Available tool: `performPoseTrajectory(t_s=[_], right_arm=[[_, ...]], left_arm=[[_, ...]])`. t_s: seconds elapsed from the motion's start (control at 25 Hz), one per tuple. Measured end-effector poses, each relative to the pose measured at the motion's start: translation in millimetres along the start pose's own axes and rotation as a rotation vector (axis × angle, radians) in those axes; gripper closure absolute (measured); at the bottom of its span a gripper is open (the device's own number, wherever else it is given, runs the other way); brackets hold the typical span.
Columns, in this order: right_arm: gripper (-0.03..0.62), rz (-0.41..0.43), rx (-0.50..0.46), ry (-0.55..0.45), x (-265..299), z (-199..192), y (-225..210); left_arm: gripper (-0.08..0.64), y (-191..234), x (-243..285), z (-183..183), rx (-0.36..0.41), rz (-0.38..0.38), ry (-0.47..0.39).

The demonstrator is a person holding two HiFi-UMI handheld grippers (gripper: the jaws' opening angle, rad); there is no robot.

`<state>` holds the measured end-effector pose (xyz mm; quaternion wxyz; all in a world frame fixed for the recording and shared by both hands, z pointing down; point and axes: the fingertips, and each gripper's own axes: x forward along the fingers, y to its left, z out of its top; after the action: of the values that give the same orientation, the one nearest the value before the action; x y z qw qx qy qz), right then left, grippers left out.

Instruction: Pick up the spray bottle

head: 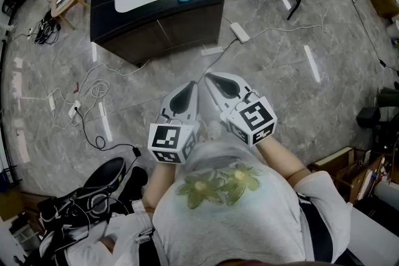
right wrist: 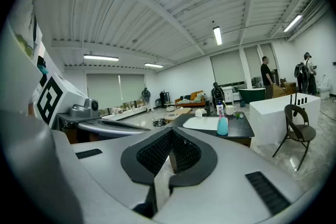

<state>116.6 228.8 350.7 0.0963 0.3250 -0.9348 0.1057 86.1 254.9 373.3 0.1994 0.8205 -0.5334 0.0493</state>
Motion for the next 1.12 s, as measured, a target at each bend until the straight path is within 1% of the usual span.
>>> performPoseTrajectory(t_s=[0.28, 0.6, 0.76, 0.88, 1.12], right_arm=[[0.569, 0.030, -0.002, 0.014, 20, -10, 5], [0.569, 0.018, -0.016, 0.021, 46, -7, -2], [0.569, 0.019, -0.021, 0.020, 64, 0, -4], [0.569, 0.022, -0.032, 0.020, 79, 4, -5], [0.568, -0.001, -0.049, 0.008, 107, 12, -10]], left_arm=[[0.552, 17, 7, 5, -0.008, 0.000, -0.004], [0.552, 39, 18, 13, -0.017, -0.003, -0.020], [0.552, 56, 25, 22, -0.017, -0.008, -0.027], [0.552, 68, 32, 27, -0.015, -0.017, -0.030], [0.552, 92, 44, 39, 0.001, -0.041, -0.040]])
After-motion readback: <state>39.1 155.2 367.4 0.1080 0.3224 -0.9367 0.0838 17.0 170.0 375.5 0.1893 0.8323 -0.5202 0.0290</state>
